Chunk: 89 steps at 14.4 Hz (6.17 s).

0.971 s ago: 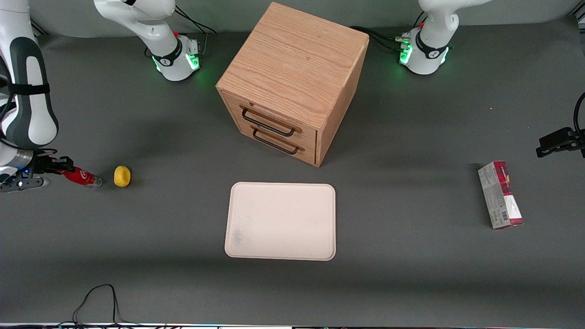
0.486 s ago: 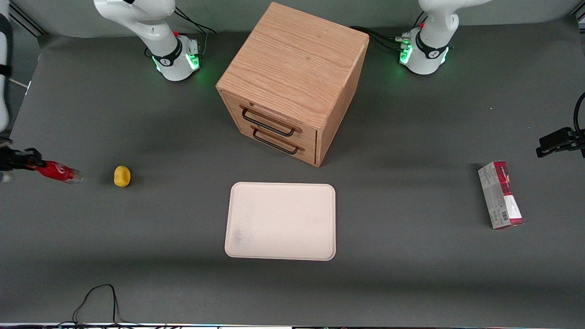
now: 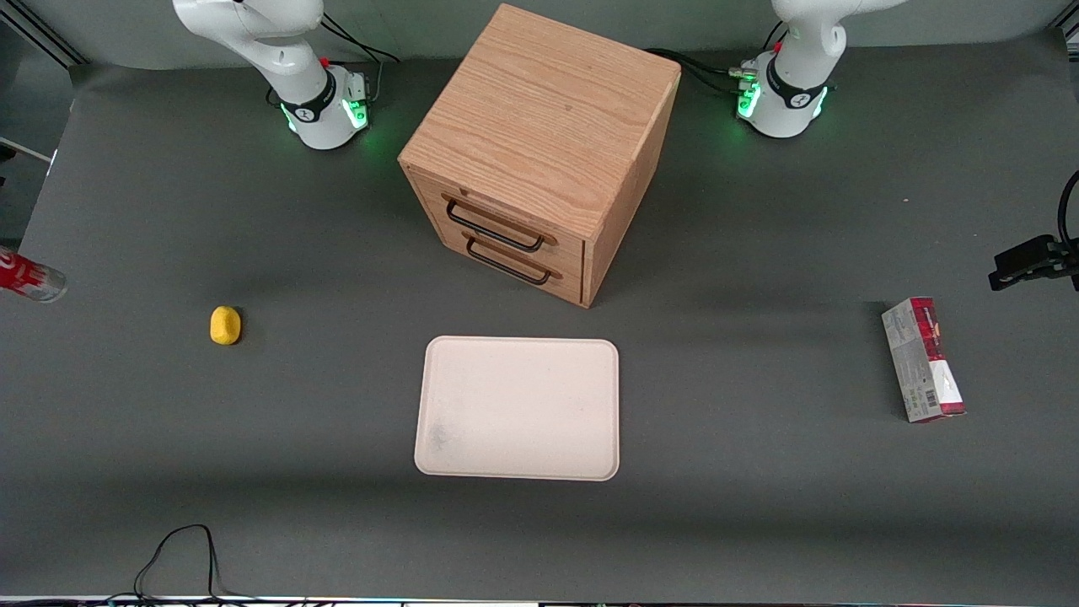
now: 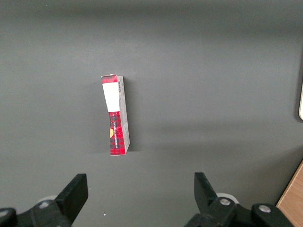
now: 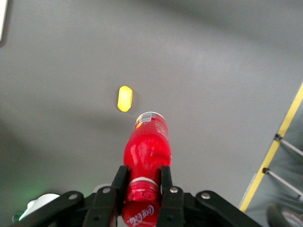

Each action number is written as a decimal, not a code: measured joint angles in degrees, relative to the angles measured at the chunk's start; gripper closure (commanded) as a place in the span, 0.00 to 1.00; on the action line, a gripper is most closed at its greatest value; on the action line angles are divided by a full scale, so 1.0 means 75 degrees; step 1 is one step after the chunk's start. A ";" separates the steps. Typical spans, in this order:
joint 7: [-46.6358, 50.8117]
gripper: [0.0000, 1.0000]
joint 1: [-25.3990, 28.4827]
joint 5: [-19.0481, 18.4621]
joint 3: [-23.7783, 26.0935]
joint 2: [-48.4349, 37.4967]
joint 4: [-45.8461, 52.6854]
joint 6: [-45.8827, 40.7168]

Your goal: Place coke bottle on tray

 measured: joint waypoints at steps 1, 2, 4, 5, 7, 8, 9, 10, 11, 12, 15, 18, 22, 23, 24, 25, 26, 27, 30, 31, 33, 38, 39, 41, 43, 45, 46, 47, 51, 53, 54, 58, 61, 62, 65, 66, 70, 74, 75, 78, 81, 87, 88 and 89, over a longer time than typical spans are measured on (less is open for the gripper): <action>-0.0034 1.00 0.0007 0.0002 0.0024 -0.0014 0.0268 -0.0193; -0.0052 1.00 0.0024 0.0009 0.0080 -0.0014 0.0451 -0.0313; -0.0074 1.00 0.0185 0.0047 0.0377 -0.0001 0.0671 -0.0335; 0.0014 1.00 0.0386 0.0058 0.0584 0.0030 0.0793 -0.0334; 0.0677 1.00 0.0966 0.0073 0.1040 0.0179 0.1109 -0.0334; 0.1134 1.00 0.1235 0.0073 0.1319 0.0310 0.1284 -0.0333; 0.1617 1.00 0.1413 0.0071 0.1644 0.0480 0.1458 -0.0332; 0.2143 1.00 0.1503 0.0070 0.2000 0.0672 0.1620 -0.0331; 0.2679 1.00 0.1529 0.0068 0.2379 0.0882 0.1769 -0.0328; 0.3221 1.00 0.1534 0.0066 0.2746 0.1110 0.1923 -0.0321; 0.4601 1.00 0.1693 0.0060 0.3476 0.1691 0.2269 -0.0207; 0.5812 1.00 0.2498 -0.0189 0.3585 0.2180 0.2462 0.0194; 0.7062 1.00 0.3564 -0.0485 0.3589 0.2781 0.2701 0.0572; 0.7133 1.00 0.3644 -0.0488 0.3589 0.2899 0.2762 0.0655; 0.7137 1.00 0.3652 -0.0488 0.3590 0.2990 0.2808 0.0764; 0.7137 1.00 0.3630 -0.0489 0.3590 0.3060 0.2827 0.0886; 0.7137 1.00 0.3596 -0.0489 0.3590 0.3155 0.2840 0.1015; 0.7137 1.00 0.3559 -0.0489 0.3589 0.3296 0.2844 0.1169; 0.7136 1.00 0.3465 -0.0489 0.3590 0.4083 0.2837 0.1796; 0.7136 1.00 0.3438 -0.0489 0.3590 0.4396 0.2840 0.2021; 0.7126 1.00 0.3386 -0.0489 0.3591 0.4940 0.2852 0.2450; 0.7086 1.00 0.3262 -0.0488 0.3605 0.5681 0.2896 0.3019; 0.7086 1.00 0.3263 -0.0488 0.3610 0.5777 0.2896 0.3109; 0.7086 1.00 0.3264 -0.0489 0.3622 0.5903 0.2925 0.3215; 0.7086 0.00 0.3264 -0.0489 0.3625 0.5912 0.2943 0.3217; 0.7086 0.00 0.3262 -0.0488 0.3625 0.5918 0.2943 0.3222; 0.7086 0.00 0.3262 -0.0488 0.3625 0.5922 0.2942 0.3233; 0.7086 0.00 0.3262 -0.0488 0.3625 0.5923 0.2942 0.3245; 0.7086 0.00 0.3262 -0.0489 0.3625 0.5900 0.3019 0.3265; 0.7086 0.00 0.3264 -0.0489 0.3625 0.5755 0.3149 0.2960; 0.7086 0.00 0.3264 -0.0489 0.3625 0.5588 0.3215 0.2624; 0.7086 0.00 0.3256 -0.0491 0.3613 0.4416 0.3352 0.0969; 0.7086 0.00 0.3252 -0.0616 0.3578 0.3444 0.3350 -0.0242; 0.7086 0.00 0.3246 -0.0786 0.3571 0.3144 0.3261 -0.0490; 0.7080 0.00 0.3174 -0.1146 0.3552 0.2092 0.2277 -0.0638; 0.7080 0.00 0.3067 -0.1150 0.3545 0.1724 0.1840 -0.0578; 0.7055 0.00 0.1991 -0.0600 0.3529 0.0296 0.0204 -0.0164; 0.6967 0.00 0.0832 -0.0291 0.3661 -0.0810 -0.1186 0.0445; 0.6967 0.00 0.0543 -0.0286 0.3814 -0.1023 -0.1513 0.0601; 0.6953 0.00 0.0131 -0.0280 0.3941 -0.1348 -0.2051 0.0786; 0.6335 0.00 0.0104 -0.0280 0.3431 -0.1388 -0.2149 0.0846; 0.5946 0.00 -0.0136 -0.0278 0.3155 -0.1389 -0.2226 0.0883; 0.5946 0.00 -0.0145 -0.0278 0.3195 -0.1388 -0.2228 0.0885; 0.5946 0.00 -0.0140 -0.0278 0.3231 -0.1387 -0.2237 0.0885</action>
